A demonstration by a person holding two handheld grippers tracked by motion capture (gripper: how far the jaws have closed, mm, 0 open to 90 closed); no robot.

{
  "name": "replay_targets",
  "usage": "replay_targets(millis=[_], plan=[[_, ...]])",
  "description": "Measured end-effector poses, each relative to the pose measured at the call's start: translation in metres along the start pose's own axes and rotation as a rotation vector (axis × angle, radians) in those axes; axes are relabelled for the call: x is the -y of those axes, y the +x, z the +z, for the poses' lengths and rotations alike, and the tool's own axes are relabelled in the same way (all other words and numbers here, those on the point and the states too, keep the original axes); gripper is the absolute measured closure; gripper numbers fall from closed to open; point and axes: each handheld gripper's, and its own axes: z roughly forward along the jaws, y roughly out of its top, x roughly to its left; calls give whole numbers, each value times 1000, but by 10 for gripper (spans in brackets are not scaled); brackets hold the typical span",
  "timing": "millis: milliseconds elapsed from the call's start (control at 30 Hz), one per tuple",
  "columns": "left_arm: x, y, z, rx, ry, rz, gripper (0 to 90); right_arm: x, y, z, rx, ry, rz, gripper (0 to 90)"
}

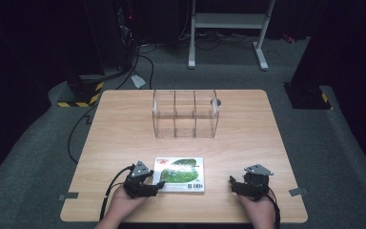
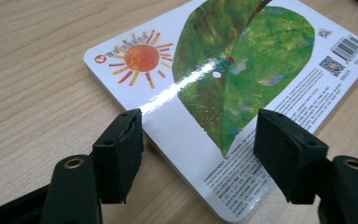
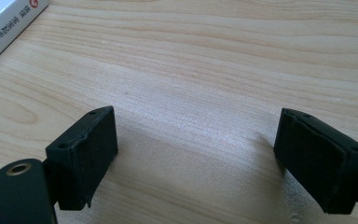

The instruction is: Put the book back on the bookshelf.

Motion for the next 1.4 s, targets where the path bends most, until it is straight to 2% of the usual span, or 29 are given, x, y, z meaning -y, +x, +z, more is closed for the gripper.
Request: replay_targets(millis=[100,167,267,433,533,567,633,767,833,933,967,1067,1133,1267,1300,1400], plan=[[0,1,0,-7,-2,-25,293,0,2,-3,-24,0,10,159],[0,1,-1,-8,-7,-35,279,-1,6,-6,-49,-28,7,163],[0,1,-1,6,-21,-65,273,-5,22,-10,-80,-60,-20,157],[1,-3,4,-11,-9,-69,254,-12,53,-13,-181,-85,-22,175],[0,-6,5,-9,-14,-79,252,-17,71,-12,-222,-81,-31,191],[0,-6,5,-12,-13,-67,250,-19,77,-10,-237,-80,-34,197],[0,-7,6,-15,-16,-69,238,-21,89,-5,-252,-79,-60,211],[1,-8,7,-17,-21,-67,226,-20,107,3,-276,-54,-76,212],[1,-9,7,-10,-20,-67,220,-19,110,6,-272,-41,-82,211],[0,-14,10,28,-31,-75,253,-18,110,6,-274,-39,-72,215],[-2,-16,11,24,-29,-59,259,-17,109,6,-272,-35,-75,215],[-4,-22,15,17,-25,-50,254,-15,106,4,-266,-27,-71,214],[-4,-24,16,11,-38,-58,254,-13,105,2,-267,-23,-58,214],[-5,-24,16,7,-51,-67,261,-8,104,-2,-261,-26,-64,214],[-5,-24,16,2,-48,-62,264,-8,103,-2,-265,-28,-76,214],[-4,-24,17,-9,-41,-66,261,-7,100,-3,-266,-27,-68,215]])
